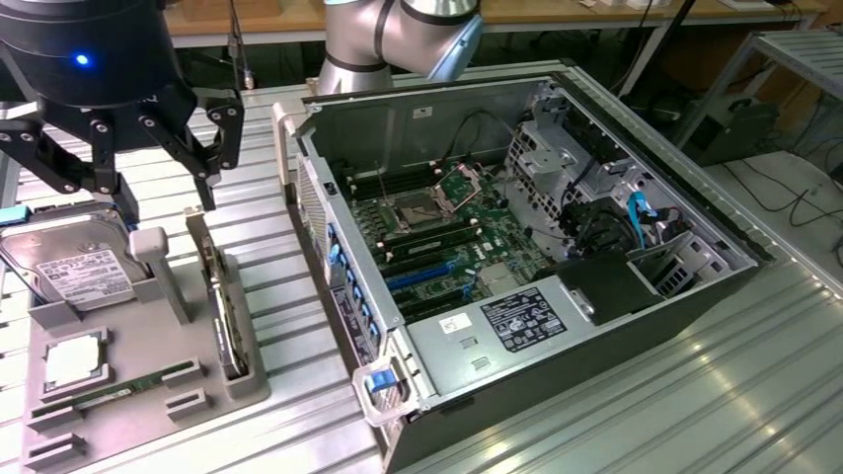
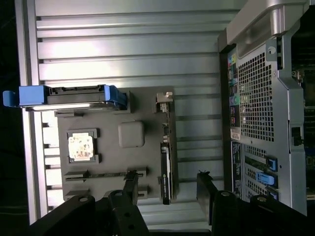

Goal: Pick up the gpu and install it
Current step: 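Pick up the gpu and move the gpu toward the slot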

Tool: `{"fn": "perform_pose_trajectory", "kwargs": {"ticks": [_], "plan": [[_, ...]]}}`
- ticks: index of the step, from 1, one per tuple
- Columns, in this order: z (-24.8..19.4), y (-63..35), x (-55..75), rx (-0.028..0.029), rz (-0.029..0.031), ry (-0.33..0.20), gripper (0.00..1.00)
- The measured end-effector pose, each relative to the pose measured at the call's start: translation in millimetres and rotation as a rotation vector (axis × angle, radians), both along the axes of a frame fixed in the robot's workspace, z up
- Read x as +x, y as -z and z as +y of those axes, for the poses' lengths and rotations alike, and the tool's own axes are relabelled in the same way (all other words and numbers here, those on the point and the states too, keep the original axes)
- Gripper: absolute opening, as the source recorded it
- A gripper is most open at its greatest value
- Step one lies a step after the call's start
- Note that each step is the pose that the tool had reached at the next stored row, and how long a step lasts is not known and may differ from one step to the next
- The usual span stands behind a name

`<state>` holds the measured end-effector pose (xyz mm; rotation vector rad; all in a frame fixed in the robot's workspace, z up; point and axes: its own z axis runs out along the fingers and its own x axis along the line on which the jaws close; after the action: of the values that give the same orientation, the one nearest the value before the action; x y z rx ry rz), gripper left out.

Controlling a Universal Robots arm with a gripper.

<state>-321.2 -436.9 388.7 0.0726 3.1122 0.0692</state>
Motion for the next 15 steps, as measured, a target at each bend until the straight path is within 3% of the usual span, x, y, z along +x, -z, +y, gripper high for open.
{"fn": "perform_pose_trajectory", "kwargs": {"ticks": [15], "plan": [[-0.7, 7.5, 1.4, -0.0001, 0.0003, -0.046, 0.6]]}}
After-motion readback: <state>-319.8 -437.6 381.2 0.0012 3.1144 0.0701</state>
